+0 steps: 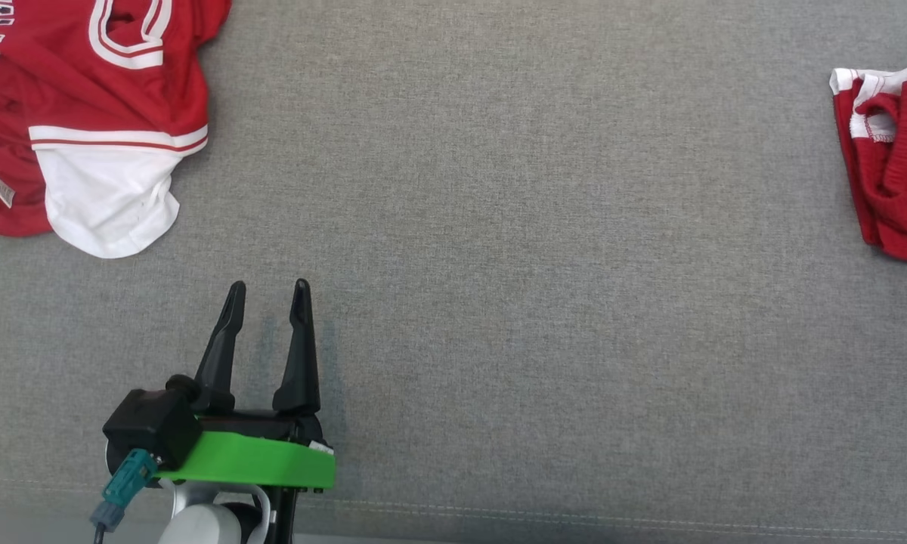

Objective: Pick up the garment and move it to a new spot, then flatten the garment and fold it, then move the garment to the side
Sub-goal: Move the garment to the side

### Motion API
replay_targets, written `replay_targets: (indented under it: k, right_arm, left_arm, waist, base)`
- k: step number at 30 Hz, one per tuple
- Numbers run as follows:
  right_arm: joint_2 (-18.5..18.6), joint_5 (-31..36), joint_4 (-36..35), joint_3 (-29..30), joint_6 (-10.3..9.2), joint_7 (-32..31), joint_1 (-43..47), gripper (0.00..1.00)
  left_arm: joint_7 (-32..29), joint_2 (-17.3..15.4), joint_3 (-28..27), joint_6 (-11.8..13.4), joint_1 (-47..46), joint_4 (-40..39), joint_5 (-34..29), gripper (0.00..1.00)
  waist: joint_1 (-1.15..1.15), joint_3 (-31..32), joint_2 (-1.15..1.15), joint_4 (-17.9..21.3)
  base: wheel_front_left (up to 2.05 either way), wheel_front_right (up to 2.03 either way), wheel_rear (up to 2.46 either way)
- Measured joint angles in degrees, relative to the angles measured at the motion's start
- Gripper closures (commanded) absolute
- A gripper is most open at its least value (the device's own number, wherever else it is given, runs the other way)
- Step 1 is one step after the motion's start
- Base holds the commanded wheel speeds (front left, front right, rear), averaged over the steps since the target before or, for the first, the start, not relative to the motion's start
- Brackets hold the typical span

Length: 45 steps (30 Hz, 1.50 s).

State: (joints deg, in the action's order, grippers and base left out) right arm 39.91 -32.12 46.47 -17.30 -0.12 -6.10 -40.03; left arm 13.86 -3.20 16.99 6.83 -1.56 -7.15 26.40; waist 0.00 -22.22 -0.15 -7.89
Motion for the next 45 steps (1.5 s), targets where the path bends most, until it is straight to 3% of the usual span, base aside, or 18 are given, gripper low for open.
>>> replay_targets:
  k: [14, 17, 29, 35, 45]
  right_arm:
    - [1.3, 2.4, 2.4, -1.1, -2.59, 1.1, -2.0, 0.99]
    - [1.2, 2.4, 3.2, -1.0, -3.04, 1.1, -2.0, 0.0]
    - [0.3, 3.4, 4.3, -1.6, -3.16, 1.8, -3.2, 0.0]
    - [-4.1, 1.0, 4.5, -1.8, -0.38, 1.4, -3.2, 0.0]
    - [-7.0, 0.8, 3.3, -4.2, 3.46, 2.7, -3.1, 0.0]
  left_arm:
    - [-0.7, -0.3, 0.3, 0.0, -0.3, 0.5, -0.3, 0.0]
    - [-0.7, -0.3, 0.3, 0.0, -0.3, 0.5, -0.3, 0.0]
    - [-0.7, -0.2, -0.3, 0.0, -1.0, 1.1, -0.3, 0.0]
    - [-0.6, -0.2, -0.3, 0.0, -1.3, 2.2, -0.2, 0.0]
    - [-0.2, -0.1, -0.8, 0.0, -1.7, 5.1, 0.6, 0.0]
  waist:
    - [0.0, -1.4, 0.0, -1.4]
    - [0.0, -1.6, 0.0, -1.5]
    - [0.0, -1.2, 0.0, 0.0]
    - [0.0, 0.1, 0.0, 1.3]
    - [0.0, 3.9, 0.0, 3.4]
  base:
    - [0.0, 0.0, 0.0]
    - [0.0, 0.0, 0.0]
    - [0.0, 0.0, 0.0]
    - [0.0, 0.0, 0.0]
    - [0.0, 0.0, 0.0]
